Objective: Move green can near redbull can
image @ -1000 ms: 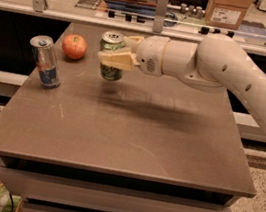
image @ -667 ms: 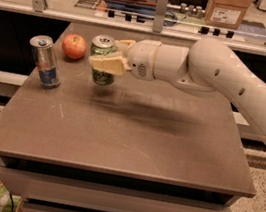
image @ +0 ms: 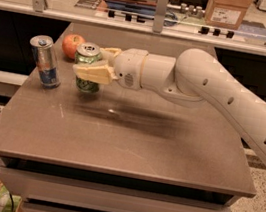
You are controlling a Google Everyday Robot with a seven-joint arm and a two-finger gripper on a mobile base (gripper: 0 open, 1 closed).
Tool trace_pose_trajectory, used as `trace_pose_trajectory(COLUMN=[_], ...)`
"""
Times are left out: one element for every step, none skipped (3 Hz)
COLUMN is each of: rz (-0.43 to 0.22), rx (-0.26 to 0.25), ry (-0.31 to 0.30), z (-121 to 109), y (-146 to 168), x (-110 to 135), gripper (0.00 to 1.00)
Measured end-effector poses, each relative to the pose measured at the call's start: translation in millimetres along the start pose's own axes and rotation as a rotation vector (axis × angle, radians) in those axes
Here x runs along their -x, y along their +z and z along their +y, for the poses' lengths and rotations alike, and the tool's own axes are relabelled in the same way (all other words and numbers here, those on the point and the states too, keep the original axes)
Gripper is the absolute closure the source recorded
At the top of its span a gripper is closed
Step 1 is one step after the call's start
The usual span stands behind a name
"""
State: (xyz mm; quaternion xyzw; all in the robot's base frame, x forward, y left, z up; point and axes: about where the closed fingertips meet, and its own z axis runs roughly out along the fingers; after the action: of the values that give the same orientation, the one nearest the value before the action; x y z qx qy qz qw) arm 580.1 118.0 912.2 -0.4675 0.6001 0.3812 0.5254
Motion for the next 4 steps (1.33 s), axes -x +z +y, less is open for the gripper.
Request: trace_pose_trajectory(rz=[-0.035, -0.041, -0.015, 0.03], rx=[0.043, 0.062, 0.058, 0.039], ry=[0.016, 0.033, 0.026, 0.0], z=[12, 19, 22, 25], y=[13, 25, 34, 41], x=[-2, -6, -9, -13], gripper=[1.0, 1.0, 1.0, 1.0])
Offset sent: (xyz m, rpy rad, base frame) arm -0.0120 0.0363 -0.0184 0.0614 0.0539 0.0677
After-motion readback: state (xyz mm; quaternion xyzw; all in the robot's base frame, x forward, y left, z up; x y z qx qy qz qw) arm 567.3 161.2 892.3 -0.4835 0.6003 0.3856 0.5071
